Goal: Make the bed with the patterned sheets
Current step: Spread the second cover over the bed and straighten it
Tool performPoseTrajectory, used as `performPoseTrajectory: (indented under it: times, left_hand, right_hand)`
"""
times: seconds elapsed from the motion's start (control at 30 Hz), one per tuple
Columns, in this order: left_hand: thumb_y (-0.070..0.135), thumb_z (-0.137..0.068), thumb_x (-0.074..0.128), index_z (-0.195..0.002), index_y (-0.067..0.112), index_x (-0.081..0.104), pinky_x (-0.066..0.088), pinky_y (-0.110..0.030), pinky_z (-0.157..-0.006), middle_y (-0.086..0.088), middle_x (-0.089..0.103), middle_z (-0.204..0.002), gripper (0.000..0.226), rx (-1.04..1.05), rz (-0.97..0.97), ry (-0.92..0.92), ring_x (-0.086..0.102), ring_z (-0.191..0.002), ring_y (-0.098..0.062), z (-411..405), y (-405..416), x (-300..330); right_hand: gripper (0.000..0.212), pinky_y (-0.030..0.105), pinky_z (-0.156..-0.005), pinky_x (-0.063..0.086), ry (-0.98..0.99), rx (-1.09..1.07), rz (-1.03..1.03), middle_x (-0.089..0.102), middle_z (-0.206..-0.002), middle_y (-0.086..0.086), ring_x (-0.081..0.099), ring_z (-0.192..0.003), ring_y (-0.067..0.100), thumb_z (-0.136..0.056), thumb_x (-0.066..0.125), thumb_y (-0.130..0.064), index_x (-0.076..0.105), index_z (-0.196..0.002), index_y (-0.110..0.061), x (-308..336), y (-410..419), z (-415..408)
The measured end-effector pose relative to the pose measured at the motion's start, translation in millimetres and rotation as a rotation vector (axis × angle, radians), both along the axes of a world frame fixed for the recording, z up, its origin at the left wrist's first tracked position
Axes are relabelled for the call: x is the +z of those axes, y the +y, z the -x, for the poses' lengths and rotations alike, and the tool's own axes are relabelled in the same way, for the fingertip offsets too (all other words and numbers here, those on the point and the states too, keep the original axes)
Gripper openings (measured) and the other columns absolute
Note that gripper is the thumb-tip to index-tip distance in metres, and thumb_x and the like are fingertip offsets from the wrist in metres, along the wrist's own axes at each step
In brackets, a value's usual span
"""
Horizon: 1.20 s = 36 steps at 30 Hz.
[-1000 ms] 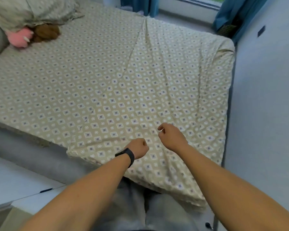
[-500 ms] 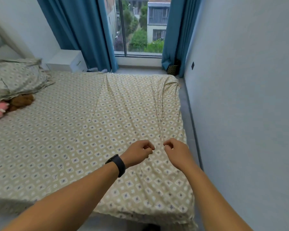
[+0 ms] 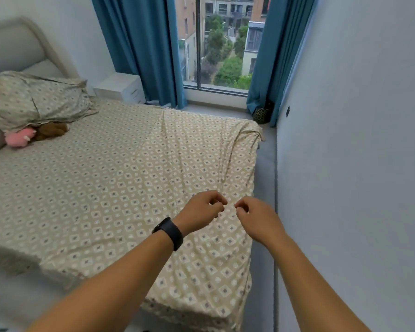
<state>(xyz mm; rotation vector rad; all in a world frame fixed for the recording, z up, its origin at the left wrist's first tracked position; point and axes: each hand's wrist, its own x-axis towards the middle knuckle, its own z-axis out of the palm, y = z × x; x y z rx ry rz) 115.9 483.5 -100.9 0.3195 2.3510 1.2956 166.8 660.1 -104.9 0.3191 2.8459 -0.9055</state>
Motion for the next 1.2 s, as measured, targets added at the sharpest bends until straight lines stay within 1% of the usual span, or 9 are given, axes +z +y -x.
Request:
performPoseTrajectory:
  times: [0.13,0.3,0.4,0.57,0.67,0.8,0.93,1.07,1.2]
  left_hand:
    - [0.023,-0.096,0.059,-0.102,0.028,0.070,0.051,-0.022,-0.074,0.010,0.072,-0.098,0.015,0.098,-0.048,0.027,0.070,-0.083,-0.006,-16.0,32.8,9.7]
    - [0.024,-0.096,0.056,-0.103,0.030,0.070,0.055,-0.026,-0.074,0.011,0.072,-0.097,0.016,0.132,0.007,0.051,0.069,-0.085,-0.008,-21.3,36.0,14.4]
    - [0.025,-0.097,0.056,-0.103,0.031,0.070,0.056,-0.028,-0.079,0.012,0.071,-0.099,0.016,0.158,0.039,0.096,0.068,-0.088,-0.008,-7.7,31.4,17.3]
    - [0.026,-0.098,0.055,-0.105,0.031,0.069,0.055,-0.028,-0.082,0.013,0.069,-0.101,0.017,0.166,0.052,0.091,0.066,-0.091,-0.005,16.6,25.7,8.8]
    - [0.028,-0.097,0.055,-0.104,0.034,0.069,0.055,-0.029,-0.083,0.014,0.069,-0.103,0.016,0.231,0.060,0.048,0.065,-0.091,-0.005,24.9,26.4,-2.7]
    - [0.029,-0.099,0.055,-0.107,0.034,0.069,0.053,-0.026,-0.079,0.018,0.067,-0.103,0.016,0.344,0.104,0.035,0.064,-0.087,-0.004,55.8,20.1,-9.5]
    - [0.028,-0.099,0.056,-0.104,0.034,0.068,0.050,-0.024,-0.073,0.018,0.067,-0.100,0.015,0.616,0.136,-0.006,0.063,-0.083,-0.003,89.3,17.6,-22.1]
    - [0.029,-0.098,0.055,-0.101,0.037,0.068,0.052,-0.022,-0.068,0.016,0.068,-0.098,0.015,0.748,0.142,-0.075,0.064,-0.080,-0.006,122.1,41.8,-29.2]
    - [0.030,-0.099,0.055,-0.102,0.037,0.068,0.056,-0.032,-0.067,0.014,0.069,-0.096,0.015,0.821,0.133,-0.115,0.066,-0.076,-0.015,138.8,72.1,-28.3]
  right_hand:
    - [0.020,0.032,-0.076,0.054,0.077,0.054,-0.001,0.064,-0.100,-0.016,0.058,-0.084,0.002,-0.098,0.047,-0.031,0.065,-0.107,-0.031,12.8,40.1,11.2]
    - [0.020,0.029,-0.072,0.051,0.105,0.162,0.006,0.064,-0.101,-0.017,0.057,-0.083,0.002,-0.098,0.047,-0.032,0.065,-0.107,-0.032,24.0,41.3,25.0]
    - [0.022,0.026,-0.068,0.045,0.132,0.211,-0.033,0.064,-0.105,-0.016,0.057,-0.086,0.003,-0.099,0.046,-0.034,0.065,-0.110,-0.032,28.0,37.9,43.3]
    - [0.023,0.029,-0.072,0.050,0.103,0.279,-0.080,0.064,-0.104,-0.015,0.058,-0.086,0.005,-0.099,0.046,-0.033,0.065,-0.111,-0.030,22.4,32.5,70.7]
    - [0.024,0.033,-0.078,0.054,0.052,0.359,-0.099,0.065,-0.106,-0.014,0.060,-0.088,0.006,-0.099,0.046,-0.032,0.066,-0.113,-0.029,12.9,31.8,96.7]
    - [0.024,0.032,-0.079,0.053,0.074,0.502,-0.105,0.064,-0.109,-0.016,0.060,-0.090,0.005,-0.099,0.047,-0.035,0.065,-0.115,-0.032,0.1,22.1,158.1]
    - [0.024,0.031,-0.078,0.052,0.063,0.750,-0.081,0.064,-0.109,-0.017,0.060,-0.092,0.004,-0.100,0.047,-0.039,0.063,-0.117,-0.035,-15.9,11.6,225.8]
    - [0.028,0.032,-0.080,0.053,0.013,0.881,-0.084,0.065,-0.114,-0.016,0.062,-0.096,0.006,-0.101,0.045,-0.039,0.063,-0.121,-0.033,-25.5,19.4,297.0]
    - [0.027,0.036,-0.082,0.055,-0.028,1.006,-0.116,0.066,-0.111,-0.014,0.063,-0.096,0.009,-0.101,0.046,-0.036,0.064,-0.121,-0.031,-26.0,28.6,336.5]
